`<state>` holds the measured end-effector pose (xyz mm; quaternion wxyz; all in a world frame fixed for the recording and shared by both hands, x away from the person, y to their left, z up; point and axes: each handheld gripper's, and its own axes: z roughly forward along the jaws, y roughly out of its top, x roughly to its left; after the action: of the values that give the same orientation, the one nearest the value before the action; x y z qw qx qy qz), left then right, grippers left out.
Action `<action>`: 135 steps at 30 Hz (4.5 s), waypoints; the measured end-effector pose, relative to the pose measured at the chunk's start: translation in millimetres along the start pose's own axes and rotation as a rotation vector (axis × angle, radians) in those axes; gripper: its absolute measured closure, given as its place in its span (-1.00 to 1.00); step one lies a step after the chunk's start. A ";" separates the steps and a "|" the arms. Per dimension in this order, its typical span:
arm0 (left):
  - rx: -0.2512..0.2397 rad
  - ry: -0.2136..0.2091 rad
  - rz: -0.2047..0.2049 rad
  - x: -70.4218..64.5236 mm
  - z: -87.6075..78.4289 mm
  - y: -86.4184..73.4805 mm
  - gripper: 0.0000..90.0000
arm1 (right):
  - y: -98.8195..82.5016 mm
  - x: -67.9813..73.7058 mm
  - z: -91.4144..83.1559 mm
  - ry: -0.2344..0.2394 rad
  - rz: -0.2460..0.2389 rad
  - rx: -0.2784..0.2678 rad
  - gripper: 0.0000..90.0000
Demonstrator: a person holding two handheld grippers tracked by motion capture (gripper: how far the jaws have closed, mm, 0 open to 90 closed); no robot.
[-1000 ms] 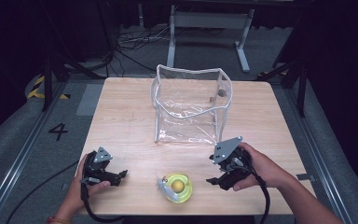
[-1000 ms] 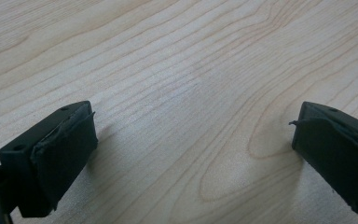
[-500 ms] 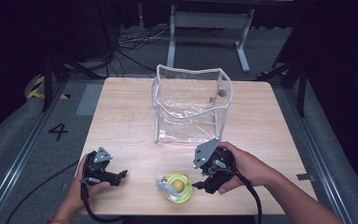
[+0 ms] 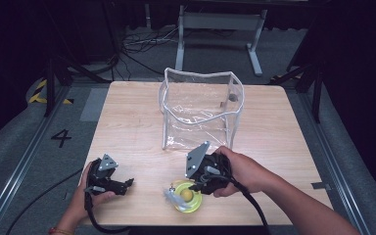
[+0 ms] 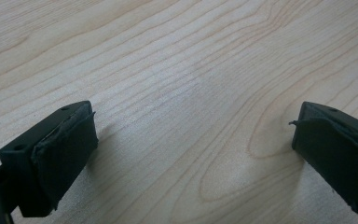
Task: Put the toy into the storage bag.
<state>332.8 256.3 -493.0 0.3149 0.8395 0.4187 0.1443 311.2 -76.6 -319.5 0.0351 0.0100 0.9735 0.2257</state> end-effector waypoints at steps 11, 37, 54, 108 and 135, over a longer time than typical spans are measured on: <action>-0.001 0.002 0.007 0.4 0.0 0.1 -0.99 | 0.9 -1.5 -18.3 0.003 -0.032 0.030 0.96; 0.003 -0.001 0.000 -0.2 -0.4 -0.3 -0.99 | -109.9 -32.1 -108.0 -0.159 0.234 0.079 0.96; 0.000 -0.001 -0.001 -0.2 -0.3 -0.5 -0.99 | -142.8 -63.7 -160.9 -0.289 0.367 0.064 0.97; 0.000 -0.003 -0.004 -0.4 -1.0 -1.1 -0.99 | -42.4 -166.4 -246.0 -0.464 0.413 0.019 0.96; 0.005 -0.009 0.001 0.3 -1.6 -1.2 -0.99 | -0.6 -189.7 -218.6 -0.476 0.391 0.004 0.96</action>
<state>331.5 257.7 -492.6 0.3147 0.8410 0.4173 0.1395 484.5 -179.8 -111.8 0.2180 0.2495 0.9181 0.2175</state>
